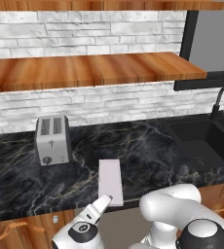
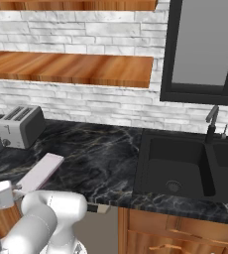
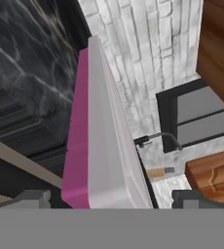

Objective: The ice cube tray has been filled with water. Take the tray and place it in the freezer to make ice. Close the freezer door after placing the tray.

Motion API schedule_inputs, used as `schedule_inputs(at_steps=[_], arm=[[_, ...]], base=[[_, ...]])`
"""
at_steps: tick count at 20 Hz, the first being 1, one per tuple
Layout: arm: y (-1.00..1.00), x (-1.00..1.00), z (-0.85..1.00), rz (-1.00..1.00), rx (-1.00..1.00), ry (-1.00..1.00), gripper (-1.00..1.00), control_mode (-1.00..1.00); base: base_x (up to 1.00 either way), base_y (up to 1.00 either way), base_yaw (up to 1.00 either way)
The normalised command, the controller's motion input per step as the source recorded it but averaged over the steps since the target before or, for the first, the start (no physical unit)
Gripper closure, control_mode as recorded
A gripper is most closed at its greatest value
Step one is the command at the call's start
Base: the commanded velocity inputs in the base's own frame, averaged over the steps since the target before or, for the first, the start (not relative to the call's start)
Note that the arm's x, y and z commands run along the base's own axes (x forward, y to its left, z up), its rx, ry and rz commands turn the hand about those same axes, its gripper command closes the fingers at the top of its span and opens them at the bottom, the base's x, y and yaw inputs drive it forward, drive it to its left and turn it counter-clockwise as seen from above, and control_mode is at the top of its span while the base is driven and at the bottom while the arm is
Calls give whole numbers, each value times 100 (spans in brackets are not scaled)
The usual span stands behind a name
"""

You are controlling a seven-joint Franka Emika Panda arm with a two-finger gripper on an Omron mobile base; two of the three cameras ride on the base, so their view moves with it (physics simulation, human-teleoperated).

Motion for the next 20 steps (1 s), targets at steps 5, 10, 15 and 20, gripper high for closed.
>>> schedule_inputs(at_steps=[5, 10, 15, 20], arm=[[0, 6, 0, 5, 0, 0, -100, -100], [0, 1, 0, 11, 0, 0, -100, -100], [-1, 8, 0, 13, 0, 0, -100, -100], [-11, 17, 0, 14, 0, 0, -100, -100]], base=[[0, 0, 0], [0, 0, 0], [0, 0, 0], [0, 0, 0]])
